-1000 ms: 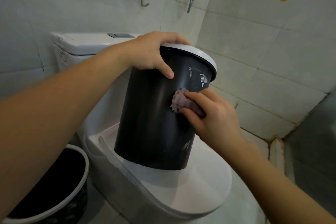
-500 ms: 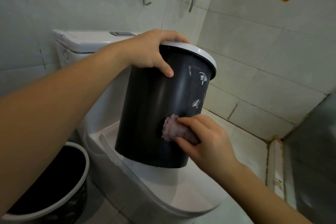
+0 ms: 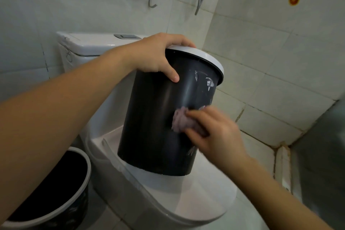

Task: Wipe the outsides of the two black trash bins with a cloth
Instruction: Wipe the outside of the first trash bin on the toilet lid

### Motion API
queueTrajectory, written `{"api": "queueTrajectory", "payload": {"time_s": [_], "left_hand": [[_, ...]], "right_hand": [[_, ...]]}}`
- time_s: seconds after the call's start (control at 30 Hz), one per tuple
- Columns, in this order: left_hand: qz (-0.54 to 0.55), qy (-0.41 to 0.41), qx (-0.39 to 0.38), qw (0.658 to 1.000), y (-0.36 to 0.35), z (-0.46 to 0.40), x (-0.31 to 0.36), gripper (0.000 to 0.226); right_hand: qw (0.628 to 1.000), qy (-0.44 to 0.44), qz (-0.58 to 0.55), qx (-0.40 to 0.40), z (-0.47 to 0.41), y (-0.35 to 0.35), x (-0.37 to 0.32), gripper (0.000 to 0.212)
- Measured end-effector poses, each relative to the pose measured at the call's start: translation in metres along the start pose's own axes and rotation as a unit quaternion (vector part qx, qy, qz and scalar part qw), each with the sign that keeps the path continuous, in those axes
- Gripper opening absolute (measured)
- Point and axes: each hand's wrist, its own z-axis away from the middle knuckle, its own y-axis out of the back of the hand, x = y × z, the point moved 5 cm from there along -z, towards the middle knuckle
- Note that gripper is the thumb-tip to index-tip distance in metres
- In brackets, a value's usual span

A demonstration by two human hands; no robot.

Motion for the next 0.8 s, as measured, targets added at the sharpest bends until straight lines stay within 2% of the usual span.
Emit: {"api": "queueTrajectory", "payload": {"time_s": [0.13,0.37,0.67,0.8], "left_hand": [[-0.009,-0.001,-0.001,1.0,-0.003,-0.002,0.002,0.078],[-0.01,0.0,-0.003,1.0,0.0,-0.001,0.001,0.078],[-0.043,0.001,-0.023,0.999,-0.004,-0.002,0.008,0.079],[-0.048,-0.001,-0.033,0.998,-0.007,-0.001,0.011,0.08]], "right_hand": [[0.996,-0.075,0.018,0.055,-0.032,0.01,0.019,0.032],[0.999,0.032,0.008,-0.015,-0.002,-0.002,-0.001,0.03],[0.993,-0.094,0.02,0.069,-0.075,0.024,0.039,0.034],[0.996,-0.057,0.027,0.07,-0.077,0.022,0.032,0.034]]}}
